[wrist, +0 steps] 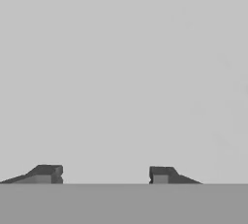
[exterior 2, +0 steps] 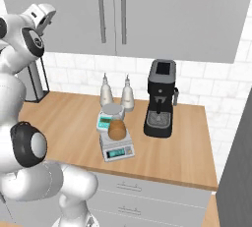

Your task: Pick the honey bottle and place it on the digital scale for weighing, and close the cabinet.

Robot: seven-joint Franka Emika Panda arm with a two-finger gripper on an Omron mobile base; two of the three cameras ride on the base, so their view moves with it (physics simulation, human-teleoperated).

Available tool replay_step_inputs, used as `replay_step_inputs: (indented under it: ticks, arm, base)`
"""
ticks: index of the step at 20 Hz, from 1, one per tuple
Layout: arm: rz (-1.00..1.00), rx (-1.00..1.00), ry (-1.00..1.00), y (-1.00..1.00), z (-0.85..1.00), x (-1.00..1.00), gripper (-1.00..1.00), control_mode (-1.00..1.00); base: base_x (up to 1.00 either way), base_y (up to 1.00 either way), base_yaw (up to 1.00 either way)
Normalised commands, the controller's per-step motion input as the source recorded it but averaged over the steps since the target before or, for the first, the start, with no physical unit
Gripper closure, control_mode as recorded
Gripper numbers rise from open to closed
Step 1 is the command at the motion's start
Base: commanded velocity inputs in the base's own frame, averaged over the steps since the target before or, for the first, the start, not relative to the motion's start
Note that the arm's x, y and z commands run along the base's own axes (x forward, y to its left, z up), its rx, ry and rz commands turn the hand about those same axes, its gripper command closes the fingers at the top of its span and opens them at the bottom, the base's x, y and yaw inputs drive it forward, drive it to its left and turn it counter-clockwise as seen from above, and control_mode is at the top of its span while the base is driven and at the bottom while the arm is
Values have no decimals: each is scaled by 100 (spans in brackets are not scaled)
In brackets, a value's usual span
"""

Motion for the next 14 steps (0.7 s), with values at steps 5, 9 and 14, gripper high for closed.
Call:
replay_step_inputs:
  ticks: [5, 9, 14]
  arm:
    - [12, 9, 4, -18, -34, 96, -100, -100]
    - [13, 10, 0, -29, -77, 89, -100, -100]
    - [9, 19, 0, -75, -90, 93, -100, -100]
  base:
    - [0, 0, 0]
    - [0, 0, 0]
    - [0, 0, 0]
